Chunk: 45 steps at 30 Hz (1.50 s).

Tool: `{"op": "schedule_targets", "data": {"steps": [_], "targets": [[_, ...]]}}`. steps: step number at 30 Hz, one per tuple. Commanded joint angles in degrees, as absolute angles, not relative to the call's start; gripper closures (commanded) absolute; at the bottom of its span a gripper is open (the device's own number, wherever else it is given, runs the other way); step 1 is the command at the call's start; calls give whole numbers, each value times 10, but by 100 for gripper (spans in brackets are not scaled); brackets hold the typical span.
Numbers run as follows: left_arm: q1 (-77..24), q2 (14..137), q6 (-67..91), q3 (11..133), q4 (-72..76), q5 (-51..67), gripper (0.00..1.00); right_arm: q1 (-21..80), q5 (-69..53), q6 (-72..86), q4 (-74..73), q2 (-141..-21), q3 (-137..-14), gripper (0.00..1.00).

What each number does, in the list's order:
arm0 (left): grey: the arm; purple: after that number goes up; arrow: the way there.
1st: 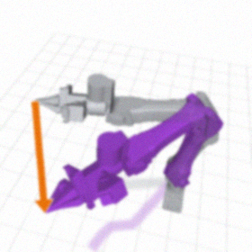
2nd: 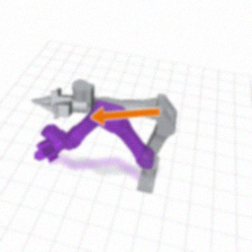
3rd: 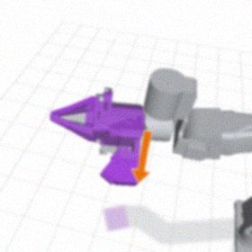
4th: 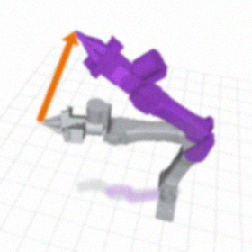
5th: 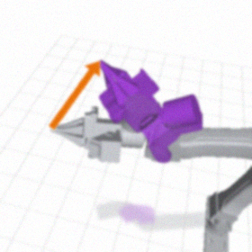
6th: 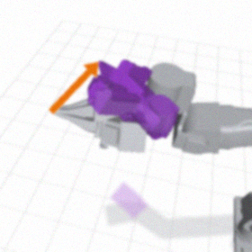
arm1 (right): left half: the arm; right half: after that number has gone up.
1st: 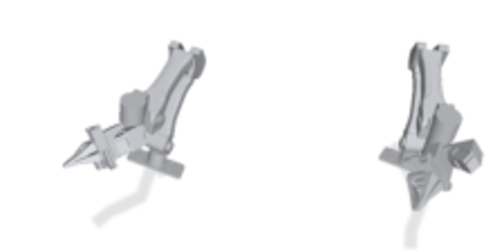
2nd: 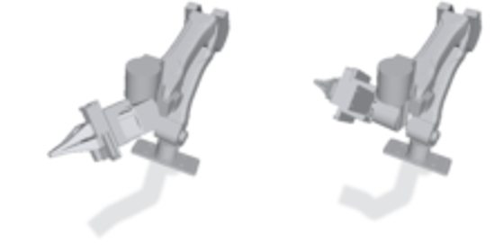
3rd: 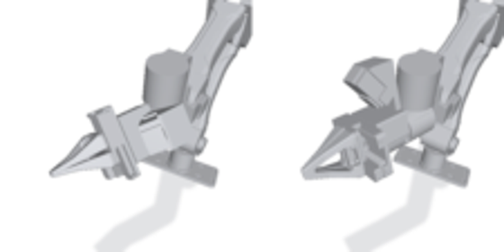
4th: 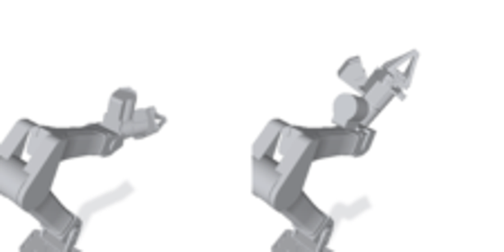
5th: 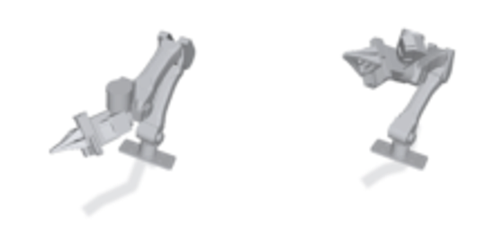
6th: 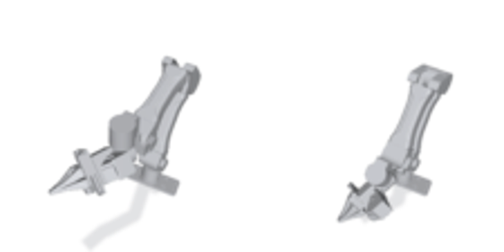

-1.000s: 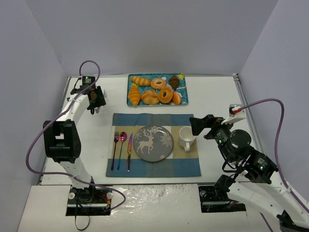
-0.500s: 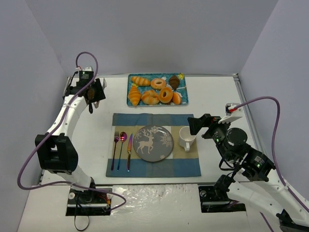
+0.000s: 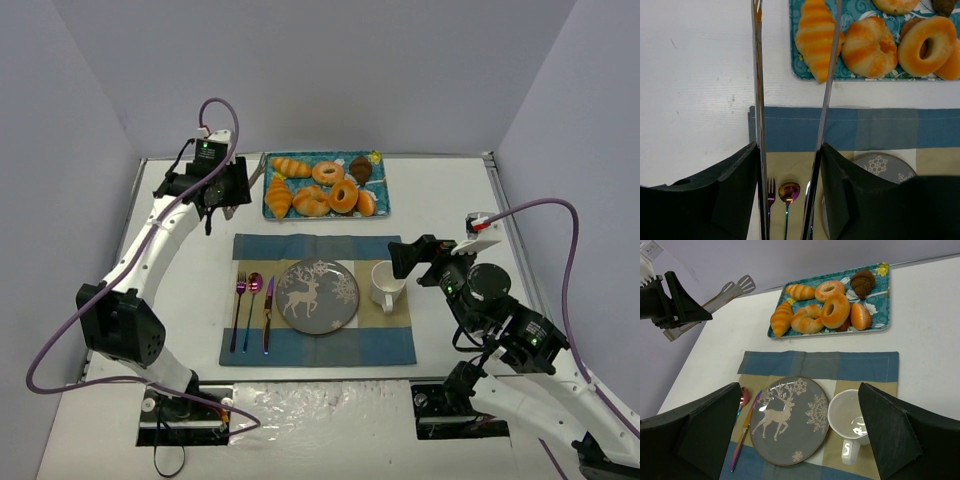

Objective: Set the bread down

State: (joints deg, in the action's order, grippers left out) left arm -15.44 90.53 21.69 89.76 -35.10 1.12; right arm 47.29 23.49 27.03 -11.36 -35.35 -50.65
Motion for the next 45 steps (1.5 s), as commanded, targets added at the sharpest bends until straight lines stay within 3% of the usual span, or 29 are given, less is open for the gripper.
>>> {"op": "schedule_targets", "data": {"steps": [1,22,45], "targets": [[-187,904,206,935,-346,14,55,472,243,277,-75,-371,-512,0],[-244,963,204,915,-350,-74,56,472,234,285,-67,-361,-495,0],[-248,1002,204,915,-332,-82,56,472,231,287,-67,-343,-482,0]]}}
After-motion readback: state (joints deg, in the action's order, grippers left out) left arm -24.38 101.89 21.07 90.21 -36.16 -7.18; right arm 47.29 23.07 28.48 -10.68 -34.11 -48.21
